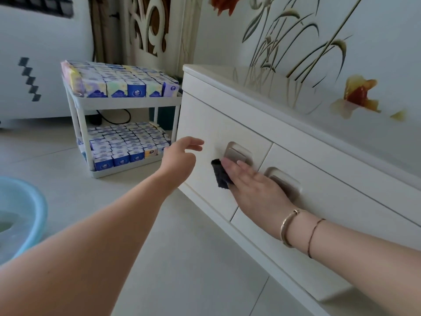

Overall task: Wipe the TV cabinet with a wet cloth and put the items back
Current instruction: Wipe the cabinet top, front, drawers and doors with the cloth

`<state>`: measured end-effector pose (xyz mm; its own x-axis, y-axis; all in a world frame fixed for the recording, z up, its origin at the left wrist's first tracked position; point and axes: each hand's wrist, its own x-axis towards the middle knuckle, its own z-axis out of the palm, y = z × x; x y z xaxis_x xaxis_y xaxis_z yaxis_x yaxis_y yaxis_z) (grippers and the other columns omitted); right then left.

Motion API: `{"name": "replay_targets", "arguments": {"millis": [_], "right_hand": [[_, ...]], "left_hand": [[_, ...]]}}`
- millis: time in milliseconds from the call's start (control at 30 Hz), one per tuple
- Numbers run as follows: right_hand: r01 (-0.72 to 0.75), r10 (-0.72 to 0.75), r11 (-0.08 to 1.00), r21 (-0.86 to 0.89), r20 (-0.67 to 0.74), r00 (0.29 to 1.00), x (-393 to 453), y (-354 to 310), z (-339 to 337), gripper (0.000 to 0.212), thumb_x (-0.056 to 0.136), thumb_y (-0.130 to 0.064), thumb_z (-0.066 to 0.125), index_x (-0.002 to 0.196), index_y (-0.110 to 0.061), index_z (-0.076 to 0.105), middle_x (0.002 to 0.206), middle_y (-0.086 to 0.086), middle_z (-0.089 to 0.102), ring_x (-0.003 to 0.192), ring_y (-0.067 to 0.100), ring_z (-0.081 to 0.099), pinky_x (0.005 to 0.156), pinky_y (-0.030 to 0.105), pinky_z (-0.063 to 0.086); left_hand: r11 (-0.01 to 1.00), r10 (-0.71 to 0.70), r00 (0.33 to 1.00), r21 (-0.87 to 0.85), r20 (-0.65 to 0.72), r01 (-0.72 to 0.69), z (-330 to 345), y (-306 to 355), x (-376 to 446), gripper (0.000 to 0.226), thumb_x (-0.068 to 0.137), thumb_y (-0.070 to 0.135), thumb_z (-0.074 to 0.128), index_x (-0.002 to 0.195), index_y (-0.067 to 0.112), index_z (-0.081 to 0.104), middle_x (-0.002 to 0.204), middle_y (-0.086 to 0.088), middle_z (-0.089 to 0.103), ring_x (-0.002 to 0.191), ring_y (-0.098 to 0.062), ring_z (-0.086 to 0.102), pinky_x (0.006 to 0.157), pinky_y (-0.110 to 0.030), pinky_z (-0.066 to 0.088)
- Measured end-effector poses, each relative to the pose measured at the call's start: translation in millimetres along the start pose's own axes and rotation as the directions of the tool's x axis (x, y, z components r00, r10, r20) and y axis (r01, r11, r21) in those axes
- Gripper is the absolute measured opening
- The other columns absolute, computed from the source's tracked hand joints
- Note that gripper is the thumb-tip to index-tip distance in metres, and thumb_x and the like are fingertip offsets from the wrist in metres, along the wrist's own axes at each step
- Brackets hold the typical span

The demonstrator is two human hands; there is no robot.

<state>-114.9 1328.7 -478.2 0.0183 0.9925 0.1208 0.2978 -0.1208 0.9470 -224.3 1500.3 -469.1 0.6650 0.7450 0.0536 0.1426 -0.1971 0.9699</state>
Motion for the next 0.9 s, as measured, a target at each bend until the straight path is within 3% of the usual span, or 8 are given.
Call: {"name": "replay_targets", "arguments": {"millis": [67, 133, 233, 300, 467, 633, 767, 900], "right_hand": [[-0.144, 0.165, 0.972, 0.186, -0.101, 0.981, 8, 12, -3, 0.059, 0.094, -0.002, 0.007, 0.13, 0.003, 0.052, 0.145, 0.024, 0.04, 0.138, 0.035, 0.034, 0.117, 0.045, 0.01], [-0.228, 0.277, 0.922, 0.312, -0.121, 0.953, 24, 24, -6, 0.053, 0.088, -0.006, 0.02, 0.122, -0.002, 0.061, 0.131, 0.017, 0.055, 0.123, 0.032, 0.05, 0.108, 0.038, 0.027], [-0.287, 0.344, 0.878, 0.383, -0.087, 0.935, 48, 24, -16, 0.038, 0.078, -0.007, 0.034, 0.09, -0.012, 0.069, 0.099, 0.006, 0.061, 0.09, 0.025, 0.049, 0.079, 0.031, 0.033], [-0.291, 0.351, 0.861, 0.417, -0.072, 0.934, 59, 18, -20, 0.017, 0.073, -0.011, 0.054, 0.079, -0.015, 0.069, 0.092, 0.004, 0.061, 0.083, 0.022, 0.05, 0.07, 0.03, 0.035], [-0.458, 0.537, 0.753, 0.473, -0.039, 0.842, 36, 18, -15, 0.024, 0.078, -0.011, 0.044, 0.091, -0.015, 0.064, 0.095, 0.007, 0.059, 0.088, 0.024, 0.04, 0.072, 0.031, 0.035], [-0.445, 0.529, 0.733, 0.513, -0.019, 0.849, 2, 13, -17, 0.046, 0.083, -0.006, 0.025, 0.112, -0.008, 0.062, 0.113, 0.012, 0.057, 0.094, 0.027, 0.04, 0.075, 0.036, 0.044], [-0.285, 0.359, 0.879, 0.382, -0.138, 0.923, 26, 16, -5, 0.051, 0.088, -0.007, 0.024, 0.132, -0.002, 0.049, 0.142, 0.012, 0.046, 0.124, 0.03, 0.041, 0.104, 0.039, 0.029], [-0.171, 0.178, 0.971, 0.164, -0.029, 0.984, 71, 6, -6, 0.057, 0.094, -0.015, 0.012, 0.144, 0.009, 0.024, 0.153, 0.028, 0.015, 0.144, 0.04, 0.011, 0.115, 0.051, -0.006]], "left_hand": [[1.0, -0.014, 1.0, 0.01, 0.006, 0.014, 1, -9, 4, 0.069, 0.07, -0.013, 0.027, 0.113, 0.028, 0.06, 0.113, 0.012, 0.062, 0.111, -0.019, 0.047, 0.06, -0.019, 0.039], [1.0, -0.018, 1.0, 0.015, 0.022, 0.018, 5, -16, 7, 0.068, 0.068, -0.012, 0.028, 0.112, 0.029, 0.061, 0.107, 0.015, 0.063, 0.122, -0.022, 0.042, 0.07, -0.023, 0.039], [1.0, -0.028, 0.999, 0.001, 0.029, 0.028, 11, -18, 7, 0.067, 0.069, -0.012, 0.028, 0.109, 0.03, 0.062, 0.101, 0.018, 0.063, 0.124, -0.024, 0.04, 0.079, -0.028, 0.038], [0.999, -0.032, 0.999, -0.006, 0.037, 0.032, 15, -16, 5, 0.066, 0.07, -0.012, 0.028, 0.107, 0.031, 0.062, 0.099, 0.019, 0.063, 0.122, -0.024, 0.04, 0.073, -0.025, 0.037], [0.999, -0.044, 0.996, -0.01, 0.074, 0.045, 20, -15, -3, 0.066, 0.071, -0.013, 0.027, 0.108, 0.03, 0.062, 0.097, 0.018, 0.063, 0.119, -0.027, 0.041, 0.063, -0.022, 0.036], [0.999, -0.048, 0.995, -0.019, 0.084, 0.05, 17, -12, -4, 0.067, 0.073, -0.014, 0.026, 0.111, 0.028, 0.062, 0.099, 0.018, 0.063, 0.12, -0.023, 0.04, 0.063, -0.019, 0.036], [0.997, -0.053, 0.998, -0.046, 0.034, 0.054, 14, -16, -1, 0.063, 0.074, -0.013, 0.027, 0.109, 0.026, 0.062, 0.098, 0.017, 0.062, 0.121, -0.022, 0.039, 0.063, -0.018, 0.034], [0.995, -0.086, 0.994, -0.057, -0.063, 0.082, 8, -24, 1, 0.063, 0.07, -0.013, 0.025, 0.105, 0.024, 0.062, 0.093, 0.017, 0.061, 0.119, -0.024, 0.043, 0.062, -0.02, 0.035]]}}
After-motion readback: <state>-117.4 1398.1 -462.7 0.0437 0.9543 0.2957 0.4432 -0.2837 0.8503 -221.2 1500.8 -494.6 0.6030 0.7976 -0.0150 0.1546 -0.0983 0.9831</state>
